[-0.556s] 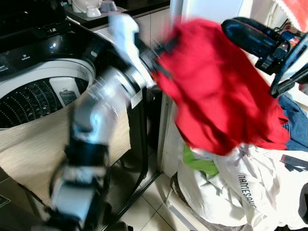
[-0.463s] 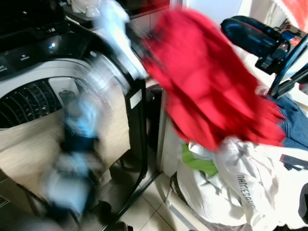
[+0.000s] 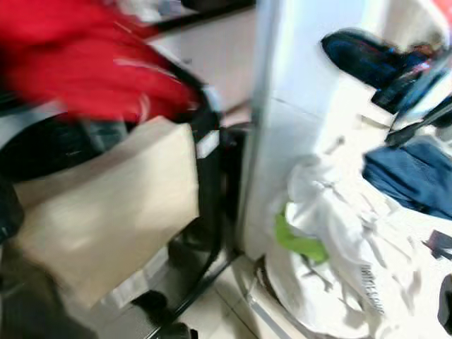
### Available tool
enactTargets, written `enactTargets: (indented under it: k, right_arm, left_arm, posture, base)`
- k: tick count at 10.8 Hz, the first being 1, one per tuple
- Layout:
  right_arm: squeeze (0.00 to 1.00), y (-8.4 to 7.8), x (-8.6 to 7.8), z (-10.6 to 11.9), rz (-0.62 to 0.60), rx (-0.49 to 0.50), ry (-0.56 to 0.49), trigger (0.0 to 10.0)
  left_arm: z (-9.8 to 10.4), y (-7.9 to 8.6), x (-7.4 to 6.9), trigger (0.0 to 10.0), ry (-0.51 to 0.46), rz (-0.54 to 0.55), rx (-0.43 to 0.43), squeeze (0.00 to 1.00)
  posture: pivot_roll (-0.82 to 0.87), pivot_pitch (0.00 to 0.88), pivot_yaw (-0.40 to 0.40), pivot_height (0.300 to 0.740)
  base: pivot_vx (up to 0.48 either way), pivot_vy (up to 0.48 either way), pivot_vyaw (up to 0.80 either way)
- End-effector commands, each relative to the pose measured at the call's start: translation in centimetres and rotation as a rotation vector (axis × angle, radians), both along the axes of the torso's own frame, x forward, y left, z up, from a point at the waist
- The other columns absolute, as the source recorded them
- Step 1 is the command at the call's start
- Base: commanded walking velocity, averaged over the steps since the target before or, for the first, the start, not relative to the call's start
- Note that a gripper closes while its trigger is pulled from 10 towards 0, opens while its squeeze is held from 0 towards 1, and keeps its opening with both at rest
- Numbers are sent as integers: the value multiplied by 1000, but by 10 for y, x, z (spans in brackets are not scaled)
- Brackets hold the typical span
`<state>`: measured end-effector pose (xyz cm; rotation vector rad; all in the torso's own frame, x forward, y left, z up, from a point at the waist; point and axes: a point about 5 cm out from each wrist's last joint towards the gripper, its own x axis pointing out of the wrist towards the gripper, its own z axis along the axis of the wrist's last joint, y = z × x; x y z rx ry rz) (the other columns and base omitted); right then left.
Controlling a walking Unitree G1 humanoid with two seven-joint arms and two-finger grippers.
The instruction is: Clothes washing
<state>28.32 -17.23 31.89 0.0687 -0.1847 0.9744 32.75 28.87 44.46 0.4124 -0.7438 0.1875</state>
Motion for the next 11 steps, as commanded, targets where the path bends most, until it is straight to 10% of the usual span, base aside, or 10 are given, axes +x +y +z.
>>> enactTargets:
  k: [1, 2, 3, 4, 5, 7, 11]
  right_arm:
    - [0, 14, -4, -10, 47, -61, 9, 10000]
    - [0, 22, -6, -18, 71, -99, 22, 10000]
    - [0, 35, -10, -33, 100, -160, 44, 10000]
    - [0, 45, -14, -44, 117, -210, 66, 10000]
    - [0, 51, -17, -52, 125, -263, 81, 10000]
    - [0, 53, -20, -58, 135, -309, 94, 10000]
    - [0, 40, 6, -73, -133, -384, 173, 10000]
  left_arm:
    - [-59, 0, 36, 0, 299, 27, 18, 0]
    - [-87, 6, 45, 7843, 431, 85, 44, 0]
    - [-124, 15, 51, 10000, 578, 128, 23, 0]
    - [-171, 14, 56, 10000, 780, 59, -14, 0]
    - [-190, 13, 55, 10000, 902, 13, -34, 1000]
    - [-191, 16, 53, 10000, 1051, -15, 67, 1000]
    - [-179, 6, 57, 10000, 986, -14, 153, 1000]
  posture:
    - [-64, 0, 24, 740]
    - [-64, 0, 22, 740]
    - [-64, 0, 21, 740]
    - [-73, 0, 22, 740]
    - [-78, 0, 22, 740]
    - [-76, 0, 18, 740]
    - [-78, 0, 21, 740]
  base:
    - [0, 0, 0]
    - [0, 0, 0]
    - [0, 0, 0]
    - [0, 0, 0]
    - [0, 0, 0]
    - [0, 0, 0]
    - [0, 0, 0]
